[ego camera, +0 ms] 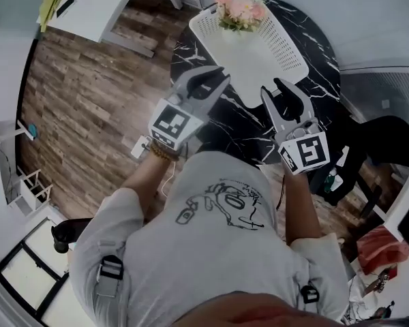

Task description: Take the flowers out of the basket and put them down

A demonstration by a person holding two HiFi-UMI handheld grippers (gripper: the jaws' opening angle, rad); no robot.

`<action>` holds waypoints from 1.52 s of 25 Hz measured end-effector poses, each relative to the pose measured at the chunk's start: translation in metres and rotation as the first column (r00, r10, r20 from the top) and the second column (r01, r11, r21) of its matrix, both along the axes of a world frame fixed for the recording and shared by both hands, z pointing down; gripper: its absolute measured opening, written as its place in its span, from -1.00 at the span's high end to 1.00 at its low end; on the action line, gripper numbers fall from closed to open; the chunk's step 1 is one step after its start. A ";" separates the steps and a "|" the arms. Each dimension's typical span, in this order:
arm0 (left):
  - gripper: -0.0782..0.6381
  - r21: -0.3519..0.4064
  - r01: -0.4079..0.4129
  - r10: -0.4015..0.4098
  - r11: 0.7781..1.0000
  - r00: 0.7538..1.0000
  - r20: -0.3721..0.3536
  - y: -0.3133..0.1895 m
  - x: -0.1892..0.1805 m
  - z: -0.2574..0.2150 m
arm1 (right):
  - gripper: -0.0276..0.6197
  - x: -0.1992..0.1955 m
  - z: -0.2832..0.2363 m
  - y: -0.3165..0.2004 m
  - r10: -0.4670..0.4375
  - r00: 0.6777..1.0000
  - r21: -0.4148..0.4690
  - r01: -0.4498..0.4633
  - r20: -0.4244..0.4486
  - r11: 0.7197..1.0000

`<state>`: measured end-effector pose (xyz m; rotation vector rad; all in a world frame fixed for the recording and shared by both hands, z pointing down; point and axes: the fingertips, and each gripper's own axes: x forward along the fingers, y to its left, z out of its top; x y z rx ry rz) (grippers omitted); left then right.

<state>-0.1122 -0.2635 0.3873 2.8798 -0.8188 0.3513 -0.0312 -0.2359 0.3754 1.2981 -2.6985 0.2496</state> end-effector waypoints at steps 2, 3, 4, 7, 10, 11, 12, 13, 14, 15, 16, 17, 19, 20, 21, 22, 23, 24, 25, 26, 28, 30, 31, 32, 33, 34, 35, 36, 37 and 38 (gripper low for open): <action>0.54 0.000 -0.002 0.002 1.000 1.000 0.026 -0.019 -0.002 0.014 | 0.43 0.001 0.013 -0.018 -0.003 1.000 -0.010 0.003 -0.014 1.000; 0.52 0.002 -0.003 0.003 1.000 0.999 0.041 -0.029 -0.003 0.022 | 0.40 0.001 0.020 -0.027 -0.005 1.000 -0.012 0.005 -0.023 1.000; 0.49 0.004 -0.004 0.004 1.000 0.998 0.056 -0.039 -0.004 0.029 | 0.36 0.001 0.026 -0.037 -0.008 0.999 -0.015 0.008 -0.032 1.000; 0.43 -0.007 -0.015 0.015 1.000 0.995 0.103 -0.067 -0.007 0.053 | 0.23 0.000 0.050 -0.064 -0.017 0.998 -0.042 0.015 -0.068 0.999; 0.37 -0.022 -0.037 0.040 0.999 0.987 0.156 -0.089 -0.008 0.077 | 0.08 -0.004 0.074 -0.088 -0.031 0.994 -0.079 0.023 -0.100 0.997; 0.34 -0.025 -0.042 0.046 0.999 0.984 0.171 -0.097 -0.008 0.084 | 0.05 -0.005 0.081 -0.096 -0.037 0.994 -0.085 0.028 -0.103 0.996; 0.32 -0.026 -0.046 0.050 0.999 0.981 0.185 -0.104 -0.008 0.091 | 0.04 -0.006 0.087 -0.103 -0.042 0.994 -0.091 0.032 -0.102 0.995; 0.30 -0.027 -0.050 0.054 0.998 0.979 0.198 -0.111 -0.008 0.098 | 0.02 -0.007 0.093 -0.111 -0.046 0.994 -0.096 0.037 -0.100 0.995; 0.27 -0.027 -0.052 0.057 0.998 0.976 0.211 -0.117 -0.008 0.104 | -0.01 -0.008 0.099 -0.118 -0.052 0.994 -0.100 0.042 -0.099 0.994; 0.25 -0.026 -0.053 0.058 0.998 0.973 0.225 -0.124 -0.008 0.110 | -0.03 -0.009 0.106 -0.124 -0.059 0.993 -0.106 0.048 -0.101 0.993; 0.22 -0.025 -0.053 0.058 0.998 0.968 0.242 -0.129 -0.008 0.116 | -0.06 -0.011 0.112 -0.130 -0.067 0.992 -0.113 0.055 -0.103 0.992; 0.22 -0.025 -0.054 0.058 0.998 0.964 0.260 -0.135 -0.008 0.122 | -0.08 -0.012 0.118 -0.136 -0.075 0.992 -0.122 0.062 -0.105 0.991; 0.19 -0.030 -0.056 0.063 0.998 0.954 0.293 -0.144 -0.008 0.131 | -0.10 -0.016 0.131 -0.145 -0.092 0.990 -0.140 0.076 -0.107 0.987; 0.18 -0.034 -0.060 0.068 0.998 0.949 0.307 -0.148 -0.008 0.135 | -0.11 -0.017 0.137 -0.150 -0.099 0.989 -0.150 0.083 -0.108 0.985; 0.17 -0.037 -0.065 0.074 0.997 0.945 0.319 -0.151 -0.008 0.139 | -0.12 -0.018 0.143 -0.154 -0.106 0.988 -0.157 0.088 -0.109 0.984; 0.16 -0.037 -0.071 0.079 0.997 0.941 0.330 -0.155 -0.008 0.143 | -0.14 -0.019 0.148 -0.159 -0.112 0.988 -0.163 0.093 -0.111 0.982; 0.14 -0.035 -0.077 0.084 0.996 0.937 0.340 -0.159 -0.008 0.147 | -0.15 -0.020 0.154 -0.164 -0.118 0.986 -0.168 0.098 -0.114 0.981; 0.13 -0.030 -0.083 0.089 0.996 0.933 0.350 -0.164 -0.008 0.150 | -0.16 -0.022 0.159 -0.170 -0.124 0.985 -0.171 0.103 -0.117 0.980; 0.13 -0.025 -0.092 0.095 0.995 0.928 0.361 -0.170 -0.009 0.152 | -0.17 -0.023 0.163 -0.176 -0.130 0.984 -0.174 0.108 -0.121 0.979; 0.11 -0.022 -0.102 0.103 0.995 0.921 0.377 -0.175 -0.009 0.154 | -0.18 -0.025 0.166 -0.181 -0.137 0.983 -0.176 0.114 -0.124 0.978; 0.10 -0.018 -0.125 0.121 0.992 0.900 0.418 -0.181 -0.009 0.158 | -0.19 -0.029 0.172 -0.190 -0.150 0.981 -0.184 0.125 -0.126 0.975; 0.06 -0.017 -0.150 0.140 0.989 0.875 0.463 -0.185 -0.008 0.166 | -0.20 -0.031 0.179 -0.196 -0.160 0.979 -0.193 0.134 -0.126 0.972; 0.06 -0.016 -0.162 0.149 0.987 0.863 0.483 -0.187 -0.007 0.170 | -0.20 -0.031 0.183 -0.198 -0.165 0.978 -0.197 0.138 -0.125 0.971; 0.05 -0.016 -0.173 0.158 0.985 0.851 0.501 -0.188 -0.006 0.173 | -0.21 -0.032 0.187 -0.201 -0.169 0.978 -0.197 0.143 -0.125 0.970; 0.05 -0.014 -0.184 0.164 0.983 0.840 0.517 -0.189 -0.005 0.176 | -0.21 -0.033 0.191 -0.203 -0.175 0.977 -0.194 0.149 -0.125 0.970; 0.05 -0.011 -0.194 0.170 0.981 0.829 0.533 -0.190 -0.004 0.178 | -0.21 -0.034 0.195 -0.205 -0.182 0.975 -0.191 0.156 -0.125 0.969; 0.05 -0.006 -0.205 0.175 0.979 0.818 0.549 -0.190 -0.003 0.180 | -0.21 -0.035 0.198 -0.207 -0.190 0.974 -0.188 0.164 -0.125 0.968; 0.06 -0.001 -0.215 0.178 0.977 0.806 0.565 -0.191 -0.002 0.181 | -0.21 -0.036 0.201 -0.209 -0.197 0.972 -0.189 0.171 -0.125 0.967; 0.05 0.004 -0.225 0.181 0.974 0.792 0.583 -0.191 -0.001 0.182 | -0.21 -0.037 0.203 -0.210 -0.202 0.971 -0.192 0.176 -0.125 0.965; 0.06 0.009 -0.235 0.182 0.972 0.776 0.604 -0.191 0.000 0.183 | -0.21 -0.038 0.206 -0.211 -0.205 0.971 -0.196 0.179 -0.124 0.964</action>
